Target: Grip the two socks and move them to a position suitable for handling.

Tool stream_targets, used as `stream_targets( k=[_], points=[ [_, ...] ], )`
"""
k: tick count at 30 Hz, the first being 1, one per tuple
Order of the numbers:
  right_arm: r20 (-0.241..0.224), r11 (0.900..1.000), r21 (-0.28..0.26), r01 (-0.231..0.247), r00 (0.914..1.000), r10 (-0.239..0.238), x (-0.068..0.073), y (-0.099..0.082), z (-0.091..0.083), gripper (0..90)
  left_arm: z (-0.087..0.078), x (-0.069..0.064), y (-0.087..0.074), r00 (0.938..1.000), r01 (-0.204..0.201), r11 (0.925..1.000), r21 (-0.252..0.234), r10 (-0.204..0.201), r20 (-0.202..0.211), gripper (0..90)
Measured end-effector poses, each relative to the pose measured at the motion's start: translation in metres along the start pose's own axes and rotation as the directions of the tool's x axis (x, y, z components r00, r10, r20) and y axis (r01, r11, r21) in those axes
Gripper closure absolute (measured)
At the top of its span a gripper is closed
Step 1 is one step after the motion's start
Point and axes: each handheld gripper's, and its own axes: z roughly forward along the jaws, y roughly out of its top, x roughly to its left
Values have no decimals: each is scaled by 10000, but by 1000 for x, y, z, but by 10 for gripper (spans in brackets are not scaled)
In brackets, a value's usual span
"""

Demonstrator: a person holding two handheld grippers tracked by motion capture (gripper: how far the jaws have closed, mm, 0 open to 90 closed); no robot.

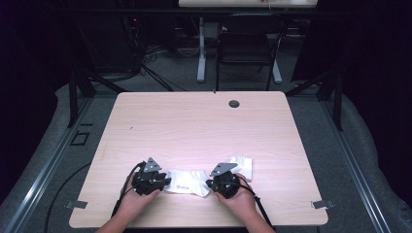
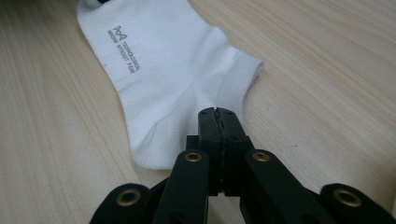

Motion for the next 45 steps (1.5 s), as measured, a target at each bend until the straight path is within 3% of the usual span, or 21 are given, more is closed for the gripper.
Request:
stream_targets(
  k=[7, 18, 20, 21, 22, 23, 24, 25, 27, 28, 29, 30, 32, 33, 36, 39, 40, 41, 45],
  points=[
    [71, 9994, 341, 103, 9999, -106, 0, -4, -8, 900, -4, -16, -6, 9997, -136, 9999, -17, 136, 179, 675],
    [61, 9985, 515, 181, 9998, -185, 2, -8, -14, 896, -7, -24, -11, 9987, 28, 10000, -72, -24, 509, 655],
    [69, 9995, 317, 42, 10000, -44, -1, -8, -17, 867, -7, -21, -10, 9984, 57, 9999, -154, -48, 563, 651],
    [265, 9999, 147, 29, 9996, -33, -4, -6, -23, 854, -7, -21, -10, 9984, 57, 9999, -154, -48, 563, 643],
    [574, 9992, -345, -183, 9981, 203, -10, -5, -33, 834, -8, -20, -8, 9982, 146, 9994, -323, -127, 593, 633],
    [574, 9992, -345, -183, 9981, 203, -10, -5, -33, 834, -8, -20, -8, 9982, 146, 9994, -323, -127, 593, 629],
    [981, 9911, -1129, -702, 9918, 814, -23, -6, -50, 807, -10, -19, -5, 9983, 102, 9982, -596, -68, 574, 620],
    [1248, 9876, -1289, -898, 9865, 1060, -28, -8, -56, 794, -11, -19, -4, 9985, 44, 9972, -745, -3, 550, 614],
    [1953, 9791, -1555, -1310, 9675, 1605, -43, -16, -65, 778, -12, -17, -1, 9981, -2, 9958, -911, 58, 608, 604],
    [2302, 9733, -1643, -1601, 9533, 1957, -52, -20, -68, 759, -12, -17, -1, 9982, 10, 9952, -978, 48, 593, 597],
    [2441, 9695, -1668, -1795, 9452, 2170, -56, -22, -69, 751, -12, -16, 0, 9978, 146, 9950, -985, -82, 651, 595],
    [2441, 9695, -1668, -1795, 9452, 2170, -56, -22, -69, 751, -12, -16, 0, 9978, 146, 9950, -985, -82, 651, 592],
    [2464, 9594, -1673, -2270, 9326, 2637, -63, -27, -70, 726, -11, -13, 2, 9973, 221, 9944, -1035, -147, 713, 592],
    [2500, 9595, -1628, -2298, 9312, 2654, -61, -28, -67, 697, -10, -13, 3, 9964, 335, 9944, -1003, -255, 805, 592],
    [2228, 9601, -1665, -2247, 9399, 2586, -55, -24, -60, 646, -8, -15, 5, 9967, 156, 9952, -967, -77, 812, 591],
    [2199, 9673, -1549, -2008, 9476, 2319, -49, -21, -56, 609, -7, -16, 6, 9969, 87, 9953, -959, -12, 781, 592],
    [2183, 9727, -1396, -1854, 9524, 2128, -45, -19, -51, 597, -6, -17, 6, 9971, 108, 9951, -979, -34, 759, 592],
    [2437, 9836, -909, -1560, 9542, 1738, -42, -18, -44, 586, -6, -17, 7, 9971, 82, 9953, -967, -8, 765, 592],
    [2532, 9849, -471, -1663, 9518, 1728, -43, -17, -35, 629, -6, -16, 7, 9973, 22, 9953, -964, 49, 739, 591]
  ],
)
